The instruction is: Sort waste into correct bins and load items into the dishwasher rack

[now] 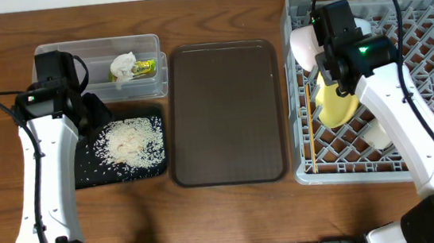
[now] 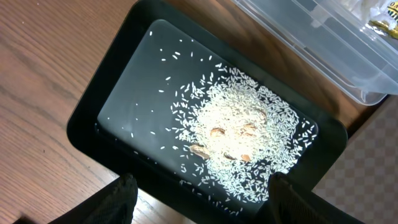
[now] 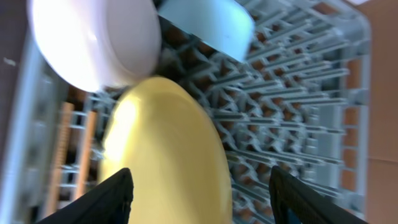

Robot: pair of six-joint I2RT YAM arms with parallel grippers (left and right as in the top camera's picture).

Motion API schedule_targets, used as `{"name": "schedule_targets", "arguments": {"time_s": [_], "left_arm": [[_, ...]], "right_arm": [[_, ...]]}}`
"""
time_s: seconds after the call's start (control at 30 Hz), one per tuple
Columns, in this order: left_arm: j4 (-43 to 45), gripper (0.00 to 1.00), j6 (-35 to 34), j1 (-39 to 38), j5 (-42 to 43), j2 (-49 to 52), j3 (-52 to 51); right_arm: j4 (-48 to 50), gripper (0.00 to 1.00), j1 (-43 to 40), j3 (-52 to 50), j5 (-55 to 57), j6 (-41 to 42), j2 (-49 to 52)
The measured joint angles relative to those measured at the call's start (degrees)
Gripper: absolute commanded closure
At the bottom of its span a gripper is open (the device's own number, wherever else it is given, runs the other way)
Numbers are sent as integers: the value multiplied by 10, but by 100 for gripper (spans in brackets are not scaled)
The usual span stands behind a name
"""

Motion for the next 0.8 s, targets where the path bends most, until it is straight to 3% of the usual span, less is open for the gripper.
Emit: {"name": "schedule_targets", "arguments": {"time_s": [0.2,0.4,0.6,0.8], "left_arm": [[0,29,0,0,0,0,0],[42,29,36,-24,26,0,0],[68,29,106,-92,54,0,0],[-6,30,137,-123,63,0,0]], "right_arm": [[22,15,-14,0,-73,42,-11],[71,1,-105,0,-242,58,-61],[48,1,-190,0,-360,61,-78],[-23,1,-206,0,-386,61,-78]]}}
